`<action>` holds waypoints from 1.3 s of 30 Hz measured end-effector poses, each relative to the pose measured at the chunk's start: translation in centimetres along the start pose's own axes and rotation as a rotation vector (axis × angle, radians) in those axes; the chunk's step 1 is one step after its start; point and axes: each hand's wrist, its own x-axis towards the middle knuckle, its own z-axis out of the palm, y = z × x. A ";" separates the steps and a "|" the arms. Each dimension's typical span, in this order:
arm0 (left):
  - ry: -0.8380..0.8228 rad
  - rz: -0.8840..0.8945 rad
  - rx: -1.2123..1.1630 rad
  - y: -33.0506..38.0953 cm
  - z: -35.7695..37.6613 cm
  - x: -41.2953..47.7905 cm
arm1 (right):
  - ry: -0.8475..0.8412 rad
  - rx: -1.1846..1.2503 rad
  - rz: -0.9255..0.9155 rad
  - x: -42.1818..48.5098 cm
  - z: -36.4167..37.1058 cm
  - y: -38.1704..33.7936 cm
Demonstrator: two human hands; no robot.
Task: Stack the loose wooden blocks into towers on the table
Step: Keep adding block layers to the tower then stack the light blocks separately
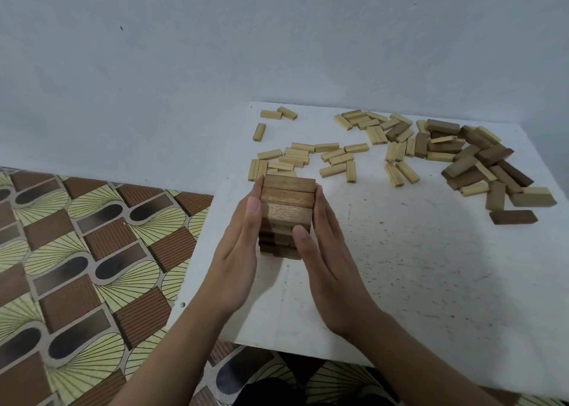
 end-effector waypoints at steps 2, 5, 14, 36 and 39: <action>0.001 0.007 -0.001 -0.1 0.0 0.0 | 0.001 -0.003 -0.004 0.0 0.0 0.1; -0.001 0.020 -0.007 -0.1 0.1 0.0 | 0.005 -0.003 -0.009 0.0 0.0 0.2; -0.045 0.067 0.070 -1.2 -2.1 0.9 | 0.152 0.090 -0.048 1.3 -2.1 0.5; -0.204 0.199 0.394 -1.1 -4.6 5.2 | 0.112 0.388 -0.086 6.6 -3.6 -0.6; -0.205 0.206 0.406 -1.2 -4.7 5.4 | 0.119 0.353 -0.096 6.7 -3.5 -0.4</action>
